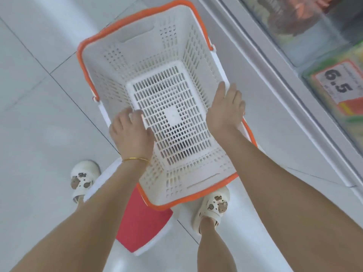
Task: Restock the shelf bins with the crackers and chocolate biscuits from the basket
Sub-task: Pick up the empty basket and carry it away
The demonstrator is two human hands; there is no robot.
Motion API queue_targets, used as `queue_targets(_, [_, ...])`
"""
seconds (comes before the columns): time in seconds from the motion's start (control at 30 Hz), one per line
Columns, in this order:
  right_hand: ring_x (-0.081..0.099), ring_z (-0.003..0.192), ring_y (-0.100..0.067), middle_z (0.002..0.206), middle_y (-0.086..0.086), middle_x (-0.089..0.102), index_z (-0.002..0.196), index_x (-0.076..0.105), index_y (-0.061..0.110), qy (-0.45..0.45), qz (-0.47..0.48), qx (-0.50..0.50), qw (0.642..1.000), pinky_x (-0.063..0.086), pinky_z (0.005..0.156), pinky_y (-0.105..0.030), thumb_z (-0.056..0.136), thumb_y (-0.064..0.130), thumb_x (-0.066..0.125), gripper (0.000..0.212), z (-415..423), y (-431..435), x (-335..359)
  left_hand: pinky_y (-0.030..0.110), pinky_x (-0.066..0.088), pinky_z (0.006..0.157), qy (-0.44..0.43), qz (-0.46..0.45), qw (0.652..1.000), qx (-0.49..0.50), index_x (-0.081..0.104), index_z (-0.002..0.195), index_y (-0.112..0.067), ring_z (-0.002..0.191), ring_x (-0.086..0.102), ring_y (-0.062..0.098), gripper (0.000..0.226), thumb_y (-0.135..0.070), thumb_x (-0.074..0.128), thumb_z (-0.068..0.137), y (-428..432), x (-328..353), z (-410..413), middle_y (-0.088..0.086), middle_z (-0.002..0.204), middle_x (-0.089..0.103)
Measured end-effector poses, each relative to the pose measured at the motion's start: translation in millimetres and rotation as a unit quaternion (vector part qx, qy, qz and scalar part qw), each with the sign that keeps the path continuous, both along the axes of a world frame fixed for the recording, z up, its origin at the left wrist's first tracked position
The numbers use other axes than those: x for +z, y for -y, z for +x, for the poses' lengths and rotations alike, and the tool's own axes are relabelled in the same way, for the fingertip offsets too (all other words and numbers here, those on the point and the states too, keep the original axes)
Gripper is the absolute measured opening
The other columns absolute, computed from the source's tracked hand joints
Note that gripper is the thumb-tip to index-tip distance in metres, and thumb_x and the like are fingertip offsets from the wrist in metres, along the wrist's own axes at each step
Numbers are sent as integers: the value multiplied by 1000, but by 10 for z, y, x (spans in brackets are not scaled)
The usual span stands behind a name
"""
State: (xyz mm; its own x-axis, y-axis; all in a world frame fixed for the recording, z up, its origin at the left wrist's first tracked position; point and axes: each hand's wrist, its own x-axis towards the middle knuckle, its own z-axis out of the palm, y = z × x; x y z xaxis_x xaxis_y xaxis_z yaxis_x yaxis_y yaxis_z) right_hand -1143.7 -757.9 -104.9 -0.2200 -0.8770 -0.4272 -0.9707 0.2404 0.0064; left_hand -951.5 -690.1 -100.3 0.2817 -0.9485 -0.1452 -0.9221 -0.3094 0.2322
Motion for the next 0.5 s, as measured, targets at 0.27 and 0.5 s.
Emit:
queue_targets(0.27, [51,113,-36,135,-16,46,144,23,5,45,-16,-125,991,43,80,-40,92,6,46,57,-66,384,-133,37,42,86,-253,151,855,428,27,141,-3,112,53,35,60,-11,56,89,211,-273,441,18,129,51])
queue_targets(0.5, [53,80,-28,90,-8,55,109,55,6,163,38,-227,959,46,72,-35,86,14,56,25,-312,665,-291,39,44,85,-436,161,746,477,47,131,-9,99,55,29,50,-2,59,82,268,-359,700,7,114,56])
